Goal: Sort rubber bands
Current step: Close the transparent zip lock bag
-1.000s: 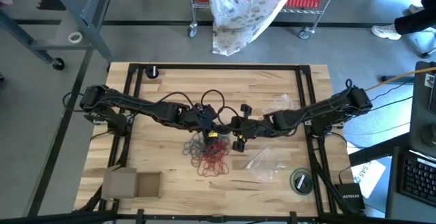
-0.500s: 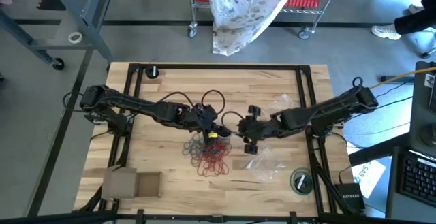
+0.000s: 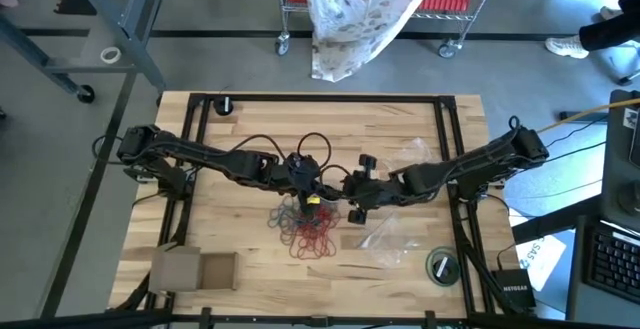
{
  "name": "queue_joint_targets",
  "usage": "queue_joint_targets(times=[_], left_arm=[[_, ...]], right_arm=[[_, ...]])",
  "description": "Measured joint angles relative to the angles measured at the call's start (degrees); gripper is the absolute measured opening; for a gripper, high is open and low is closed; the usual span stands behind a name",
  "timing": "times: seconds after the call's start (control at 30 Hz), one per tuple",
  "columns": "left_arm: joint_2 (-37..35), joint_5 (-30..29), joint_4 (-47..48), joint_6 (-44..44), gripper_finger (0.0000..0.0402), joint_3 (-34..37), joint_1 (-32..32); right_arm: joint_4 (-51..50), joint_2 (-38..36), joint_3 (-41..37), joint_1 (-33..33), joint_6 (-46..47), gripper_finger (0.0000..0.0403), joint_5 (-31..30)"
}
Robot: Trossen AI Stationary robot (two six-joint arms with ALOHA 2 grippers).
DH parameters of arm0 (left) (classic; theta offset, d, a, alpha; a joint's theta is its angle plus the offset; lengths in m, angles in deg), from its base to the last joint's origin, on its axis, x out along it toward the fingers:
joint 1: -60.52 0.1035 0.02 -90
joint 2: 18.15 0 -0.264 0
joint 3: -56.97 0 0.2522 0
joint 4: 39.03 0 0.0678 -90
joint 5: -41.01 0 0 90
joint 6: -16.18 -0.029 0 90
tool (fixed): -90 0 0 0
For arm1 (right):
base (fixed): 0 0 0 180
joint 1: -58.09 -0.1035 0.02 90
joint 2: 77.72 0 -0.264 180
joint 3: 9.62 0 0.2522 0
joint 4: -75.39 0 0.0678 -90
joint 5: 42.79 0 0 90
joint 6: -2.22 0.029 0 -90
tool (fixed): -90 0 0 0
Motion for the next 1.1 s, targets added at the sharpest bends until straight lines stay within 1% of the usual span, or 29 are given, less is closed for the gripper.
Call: queue_joint_targets(times=[0.07, 0.1, 0.13, 0.3, 0.5, 0.63, 0.73, 0.8, 0.93, 1.03, 1.1], left_arm=[[0.0, 0.0, 0.0, -0.8, 0.0000, 0.0, 0.0], [0.0, 0.0, 0.0, -1.5, 0.0000, 0.0, 0.0], [0.0, 0.0, 0.2, -1.9, 0.0000, 0.0, 0.0], [-0.1, 0.2, 1.2, -7.4, 0.0005, -0.8, 0.0], [-2.5, 0.1, 5.1, -13.5, 0.0048, -4.1, -1.0], [-4.7, 0.2, 8.3, -14.8, 0.0066, -4.0, -2.9], [-5.1, 0.2, 10.2, -15.3, 0.0069, -1.8, -4.9], [-4.6, 0.2, 7.9, -15.5, 0.0070, 1.4, -6.4], [-4.3, -1.0, -0.7, -15.8, 0.0070, 7.2, -9.0], [-4.3, -3.6, -5.4, -16.6, 0.0070, 10.5, -10.3], [-4.3, -6.7, -7.3, -16.9, 0.0070, 11.5, -10.6]], right_arm=[[-0.6, 0.7, 0.0, 0.0, -0.3, 0.0034, 0.1], [-1.0, 0.8, 0.0, 0.0, -0.4, 0.0018, 0.2], [-1.7, 0.9, 0.0, -0.1, -0.7, 0.0011, 0.2], [-5.3, 0.4, 0.0, 0.0, -0.7, 0.0003, 0.4], [-8.6, -0.1, 0.0, 0.0, 0.2, 0.0001, 4.4], [-9.2, -0.1, -1.0, 0.0, 1.6, 0.0001, 5.6], [-8.9, -0.1, -1.2, 0.0, 2.5, 0.0001, 6.1], [-9.1, -0.1, -1.4, 0.0, 3.0, 0.0001, 6.5], [-8.8, -0.1, -1.4, 0.0, 3.1, 0.0000, 6.4], [-8.9, -0.1, -1.4, 0.0, 3.1, 0.0000, 6.4], [-8.8, -0.1, -1.4, 0.0, 3.1, 0.0000, 6.4]])
